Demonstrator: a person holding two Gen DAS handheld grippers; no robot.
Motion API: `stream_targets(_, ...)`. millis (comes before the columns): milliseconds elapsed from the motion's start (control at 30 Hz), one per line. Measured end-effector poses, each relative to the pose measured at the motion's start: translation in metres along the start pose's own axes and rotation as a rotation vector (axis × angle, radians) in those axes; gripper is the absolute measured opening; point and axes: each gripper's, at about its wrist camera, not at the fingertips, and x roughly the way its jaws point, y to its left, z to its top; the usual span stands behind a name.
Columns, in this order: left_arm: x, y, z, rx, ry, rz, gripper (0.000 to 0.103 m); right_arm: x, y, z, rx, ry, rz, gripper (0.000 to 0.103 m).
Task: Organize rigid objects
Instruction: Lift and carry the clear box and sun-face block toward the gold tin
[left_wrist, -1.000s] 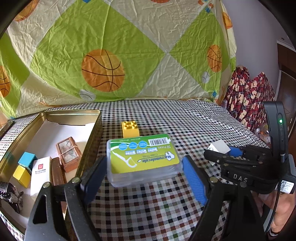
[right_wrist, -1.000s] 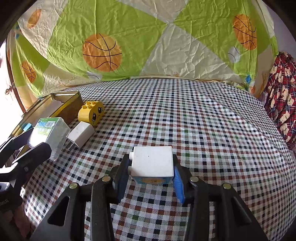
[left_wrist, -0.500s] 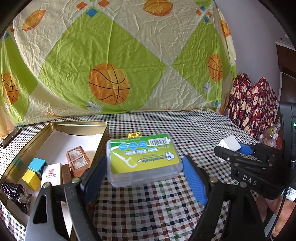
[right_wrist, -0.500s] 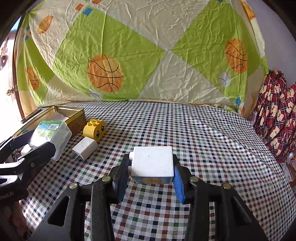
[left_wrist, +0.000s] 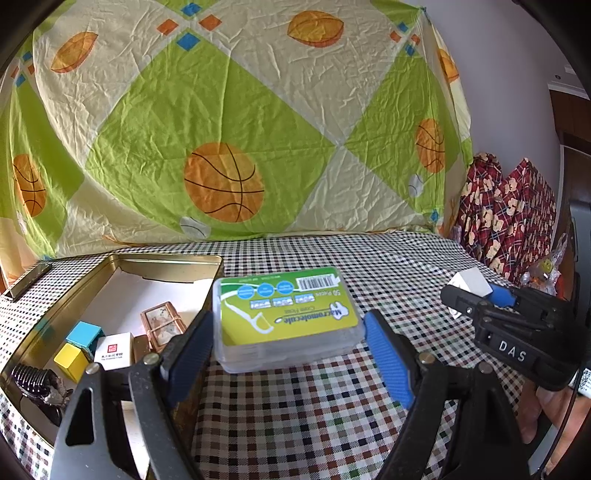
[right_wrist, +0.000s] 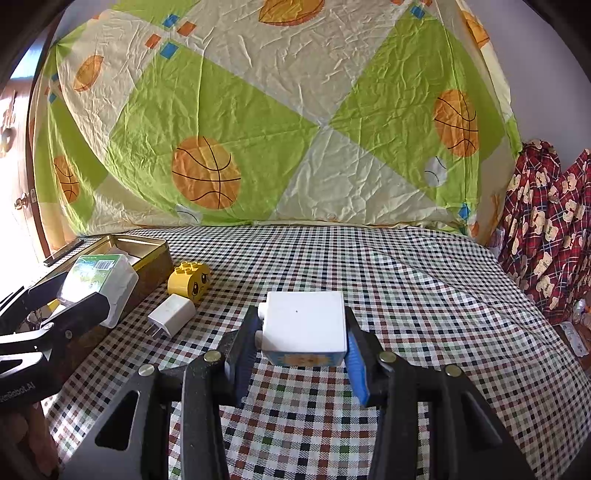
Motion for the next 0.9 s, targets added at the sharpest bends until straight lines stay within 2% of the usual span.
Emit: stream_targets(900,-0.020,0.001,-0.002,-0.013,-0.099,0.030,0.083,-0.029,-0.002,-0.002,0.022,-0.146,-0.023,0.045)
